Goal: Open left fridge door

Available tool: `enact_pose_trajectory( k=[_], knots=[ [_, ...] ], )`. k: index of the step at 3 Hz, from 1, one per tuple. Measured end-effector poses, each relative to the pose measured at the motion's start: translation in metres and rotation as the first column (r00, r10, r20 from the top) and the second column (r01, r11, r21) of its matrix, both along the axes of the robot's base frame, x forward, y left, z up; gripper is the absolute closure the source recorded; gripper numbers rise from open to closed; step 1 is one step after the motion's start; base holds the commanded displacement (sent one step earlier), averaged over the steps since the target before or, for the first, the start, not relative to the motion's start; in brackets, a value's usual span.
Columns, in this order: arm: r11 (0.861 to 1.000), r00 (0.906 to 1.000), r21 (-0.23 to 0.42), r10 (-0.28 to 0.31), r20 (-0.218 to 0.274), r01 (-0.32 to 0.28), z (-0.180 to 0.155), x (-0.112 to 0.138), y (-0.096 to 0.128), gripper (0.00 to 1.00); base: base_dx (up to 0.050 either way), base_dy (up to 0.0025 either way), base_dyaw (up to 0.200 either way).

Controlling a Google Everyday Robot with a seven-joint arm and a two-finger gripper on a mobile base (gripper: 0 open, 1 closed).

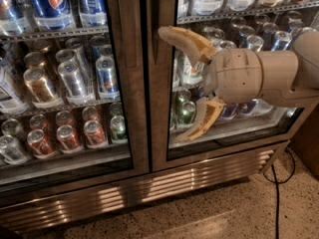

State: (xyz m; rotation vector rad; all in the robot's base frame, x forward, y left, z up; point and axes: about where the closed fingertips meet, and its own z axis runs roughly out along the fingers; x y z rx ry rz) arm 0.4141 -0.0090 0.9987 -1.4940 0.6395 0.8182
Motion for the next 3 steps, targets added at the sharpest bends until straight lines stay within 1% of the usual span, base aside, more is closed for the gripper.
enact_pose_trajectory(
  k=[1, 2, 3],
  knots=[
    [0.994, 0.9942, 0.064, -0.093, 0.054, 0.089, 0.0014, -0.0022, -0.0116, 0.0, 0.0, 0.0, 0.0],
    [0.994, 0.9943, 0.064, -0.093, 0.054, 0.089, 0.0014, -0.0022, -0.0116, 0.0, 0.0, 0.0, 0.0],
    [0.995, 0.9968, 0.061, -0.079, 0.007, 0.078, 0.0009, -0.0018, -0.0082, 0.0, 0.0, 0.0, 0.0]
  ],
)
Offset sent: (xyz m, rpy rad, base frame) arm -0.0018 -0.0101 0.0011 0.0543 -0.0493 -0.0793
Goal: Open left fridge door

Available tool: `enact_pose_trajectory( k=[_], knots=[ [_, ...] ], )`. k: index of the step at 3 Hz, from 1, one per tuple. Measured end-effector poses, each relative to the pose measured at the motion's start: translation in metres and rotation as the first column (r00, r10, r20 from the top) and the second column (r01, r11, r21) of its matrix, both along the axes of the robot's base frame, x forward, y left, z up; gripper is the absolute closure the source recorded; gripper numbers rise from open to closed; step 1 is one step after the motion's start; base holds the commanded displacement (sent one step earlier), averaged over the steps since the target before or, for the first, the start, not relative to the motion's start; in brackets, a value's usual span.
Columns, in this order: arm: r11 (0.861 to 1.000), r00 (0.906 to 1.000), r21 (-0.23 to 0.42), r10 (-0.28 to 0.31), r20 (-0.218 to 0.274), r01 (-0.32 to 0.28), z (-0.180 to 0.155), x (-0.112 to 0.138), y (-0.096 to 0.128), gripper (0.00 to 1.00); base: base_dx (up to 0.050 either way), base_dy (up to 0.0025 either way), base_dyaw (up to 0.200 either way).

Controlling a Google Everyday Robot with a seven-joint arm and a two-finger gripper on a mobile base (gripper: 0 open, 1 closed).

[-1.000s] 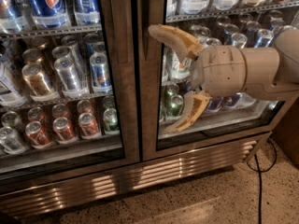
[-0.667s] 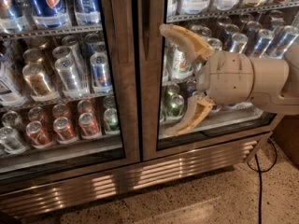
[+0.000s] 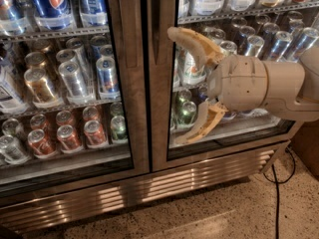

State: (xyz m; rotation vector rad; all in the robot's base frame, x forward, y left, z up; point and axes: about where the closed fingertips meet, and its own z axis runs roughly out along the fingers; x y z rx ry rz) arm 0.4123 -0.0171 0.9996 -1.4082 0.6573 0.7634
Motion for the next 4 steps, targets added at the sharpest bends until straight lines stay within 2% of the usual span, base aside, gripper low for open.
enact_pose_trajectory(
  k=[1, 2, 3, 4],
  knots=[
    [1.0, 0.9951, 0.009, 0.027, -0.095, -0.026, 0.0021, 0.0012, 0.0008, 0.0, 0.0, 0.0, 0.0],
    [0.999, 0.9868, 0.001, 0.039, -0.157, -0.04, 0.004, 0.002, 0.0019, 0.0, 0.0, 0.0, 0.0],
    [0.999, 0.9868, 0.001, 0.039, -0.157, -0.04, 0.004, 0.002, 0.0019, 0.0, 0.0, 0.0, 0.0],
    [0.999, 0.9819, 0.008, 0.045, -0.184, -0.045, 0.0037, 0.0013, 0.0041, 0.0, 0.0, 0.0, 0.0]
  ],
)
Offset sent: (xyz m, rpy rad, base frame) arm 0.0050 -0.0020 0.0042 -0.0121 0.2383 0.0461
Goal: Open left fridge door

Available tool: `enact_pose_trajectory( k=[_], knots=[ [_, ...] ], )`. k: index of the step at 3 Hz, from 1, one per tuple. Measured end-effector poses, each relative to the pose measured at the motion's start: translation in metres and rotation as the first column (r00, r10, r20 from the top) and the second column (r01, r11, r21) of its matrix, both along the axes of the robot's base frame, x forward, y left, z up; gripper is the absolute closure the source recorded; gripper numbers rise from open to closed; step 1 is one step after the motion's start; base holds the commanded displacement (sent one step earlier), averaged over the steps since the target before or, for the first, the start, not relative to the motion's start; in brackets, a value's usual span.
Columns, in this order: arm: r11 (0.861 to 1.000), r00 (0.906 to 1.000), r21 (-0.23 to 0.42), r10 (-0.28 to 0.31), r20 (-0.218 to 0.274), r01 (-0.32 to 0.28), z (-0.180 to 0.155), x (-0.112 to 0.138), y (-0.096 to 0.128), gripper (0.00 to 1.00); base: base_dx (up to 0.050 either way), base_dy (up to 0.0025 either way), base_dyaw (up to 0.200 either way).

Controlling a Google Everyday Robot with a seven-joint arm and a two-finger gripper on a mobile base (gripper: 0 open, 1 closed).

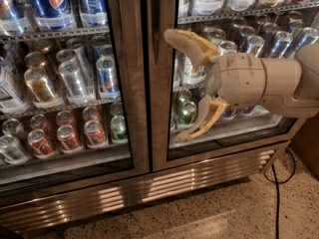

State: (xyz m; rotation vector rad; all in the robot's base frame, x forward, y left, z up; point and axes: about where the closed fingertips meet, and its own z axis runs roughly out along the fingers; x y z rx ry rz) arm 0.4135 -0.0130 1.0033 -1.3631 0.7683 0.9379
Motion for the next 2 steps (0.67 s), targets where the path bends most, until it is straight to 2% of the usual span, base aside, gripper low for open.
enact_pose_trajectory(
  k=[1, 2],
  knots=[
    [1.0, 0.9952, 0.014, 0.018, -0.097, -0.017, -0.004, -0.0002, 0.0017, 0.0, 0.0, 0.0, 0.0],
    [1.0, 0.9952, 0.014, 0.018, -0.096, -0.017, -0.0039, -0.0003, 0.0018, 0.0, 0.021, 0.00099, 0.094]
  ],
)
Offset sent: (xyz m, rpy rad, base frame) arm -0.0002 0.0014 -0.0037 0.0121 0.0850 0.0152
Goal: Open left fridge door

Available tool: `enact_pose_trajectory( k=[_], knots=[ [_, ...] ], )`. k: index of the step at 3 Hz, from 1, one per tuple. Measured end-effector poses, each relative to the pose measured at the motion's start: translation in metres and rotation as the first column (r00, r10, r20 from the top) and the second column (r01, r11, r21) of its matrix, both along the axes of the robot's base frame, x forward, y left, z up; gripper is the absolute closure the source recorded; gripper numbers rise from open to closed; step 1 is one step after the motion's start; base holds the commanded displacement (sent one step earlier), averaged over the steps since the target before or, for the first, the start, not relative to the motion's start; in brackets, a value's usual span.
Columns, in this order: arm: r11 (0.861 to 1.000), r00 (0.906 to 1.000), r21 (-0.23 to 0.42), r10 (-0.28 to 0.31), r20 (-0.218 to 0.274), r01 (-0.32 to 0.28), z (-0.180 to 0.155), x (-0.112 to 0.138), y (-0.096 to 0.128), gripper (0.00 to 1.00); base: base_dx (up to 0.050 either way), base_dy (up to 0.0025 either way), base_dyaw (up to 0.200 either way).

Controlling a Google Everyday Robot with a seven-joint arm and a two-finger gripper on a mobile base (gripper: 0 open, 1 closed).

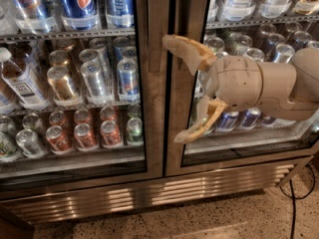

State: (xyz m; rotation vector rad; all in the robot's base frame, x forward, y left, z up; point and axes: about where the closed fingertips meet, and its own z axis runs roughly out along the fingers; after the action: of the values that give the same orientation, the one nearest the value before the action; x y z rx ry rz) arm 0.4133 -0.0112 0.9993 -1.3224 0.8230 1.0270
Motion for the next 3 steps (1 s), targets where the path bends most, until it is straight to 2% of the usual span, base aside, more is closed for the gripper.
enact_pose_trajectory(
  k=[1, 3],
  knots=[
    [1.0, 1.0, 0.0, 0.0, 0.0, 0.0, 0.0, 0.0, 0.0, 0.0, 0.0, 0.0, 0.0],
    [0.999, 0.9994, -0.031, 0.014, 0.033, -0.013, 0.014, 0.004, 0.01, 0.0, 0.0, 0.0, 0.0]
  ],
)
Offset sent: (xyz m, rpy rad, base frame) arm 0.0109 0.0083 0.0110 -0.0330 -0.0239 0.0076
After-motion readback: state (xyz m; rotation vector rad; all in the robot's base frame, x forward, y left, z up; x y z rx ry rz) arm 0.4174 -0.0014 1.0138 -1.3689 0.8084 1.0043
